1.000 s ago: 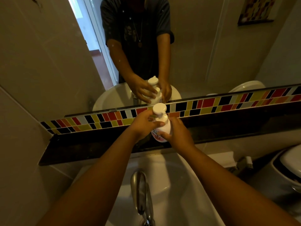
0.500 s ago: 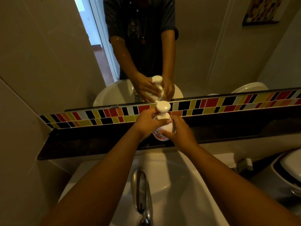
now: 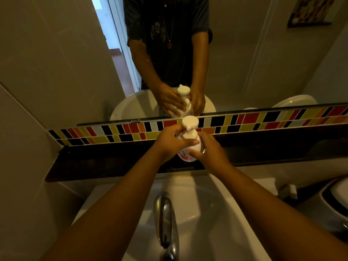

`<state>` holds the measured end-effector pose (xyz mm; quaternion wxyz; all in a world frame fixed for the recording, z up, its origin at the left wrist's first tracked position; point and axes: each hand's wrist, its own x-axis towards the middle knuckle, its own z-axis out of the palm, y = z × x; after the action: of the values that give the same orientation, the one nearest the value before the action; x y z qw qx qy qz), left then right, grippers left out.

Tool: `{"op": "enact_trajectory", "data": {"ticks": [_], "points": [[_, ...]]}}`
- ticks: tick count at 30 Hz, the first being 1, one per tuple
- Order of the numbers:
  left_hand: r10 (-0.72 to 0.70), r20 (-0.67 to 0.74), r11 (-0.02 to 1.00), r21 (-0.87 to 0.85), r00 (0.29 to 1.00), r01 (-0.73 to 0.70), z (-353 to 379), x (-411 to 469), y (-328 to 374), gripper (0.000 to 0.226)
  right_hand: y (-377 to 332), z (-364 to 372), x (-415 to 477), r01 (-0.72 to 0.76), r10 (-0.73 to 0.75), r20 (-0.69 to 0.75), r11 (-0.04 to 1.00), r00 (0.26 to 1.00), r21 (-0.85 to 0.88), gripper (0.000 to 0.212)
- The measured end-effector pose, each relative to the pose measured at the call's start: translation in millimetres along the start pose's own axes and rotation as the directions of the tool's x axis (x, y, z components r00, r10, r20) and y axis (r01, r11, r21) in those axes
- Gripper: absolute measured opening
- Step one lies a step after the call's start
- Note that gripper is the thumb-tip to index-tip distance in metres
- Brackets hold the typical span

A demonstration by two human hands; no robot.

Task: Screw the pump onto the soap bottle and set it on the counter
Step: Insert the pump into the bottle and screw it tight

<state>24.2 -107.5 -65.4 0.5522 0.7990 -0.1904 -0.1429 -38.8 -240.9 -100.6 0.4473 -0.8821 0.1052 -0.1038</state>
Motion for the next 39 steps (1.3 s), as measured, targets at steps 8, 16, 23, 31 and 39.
{"op": "enact_trajectory", "data": {"ticks": [8,16,23,31,39], "points": [[-0.028,0.009,0.997,-0.076,1.0,0.028,-15.6,1.7,-0.2,0.051,-3.2,-2.8,1.0,-0.02,0.019,0.048,1.0,0.999,0.023,0.065],[0.031,-0.066,0.999,0.028,0.997,-0.03,-2.9,-4.9,-4.5,0.065,-3.5,-1.0,2.4,-0.03,0.029,0.044,0.999,0.999,0.043,0.066],[0.023,-0.081,0.998,0.064,0.996,-0.018,3.8,3.7,-4.8,0.065,0.6,-6.1,4.7,-0.023,0.01,0.132,0.995,0.991,0.102,0.064],[-0.001,0.188,0.998,0.064,0.982,-0.011,-16.7,18.5,-3.5,0.065,1.6,-14.7,15.3,-0.028,0.004,0.233,0.995,0.972,0.1,0.066],[-0.006,0.268,0.996,0.092,0.964,-0.019,-19.9,27.3,-14.0,0.067,6.5,-13.4,19.4,-0.017,-0.012,0.282,0.995,0.959,0.102,0.066]]}}
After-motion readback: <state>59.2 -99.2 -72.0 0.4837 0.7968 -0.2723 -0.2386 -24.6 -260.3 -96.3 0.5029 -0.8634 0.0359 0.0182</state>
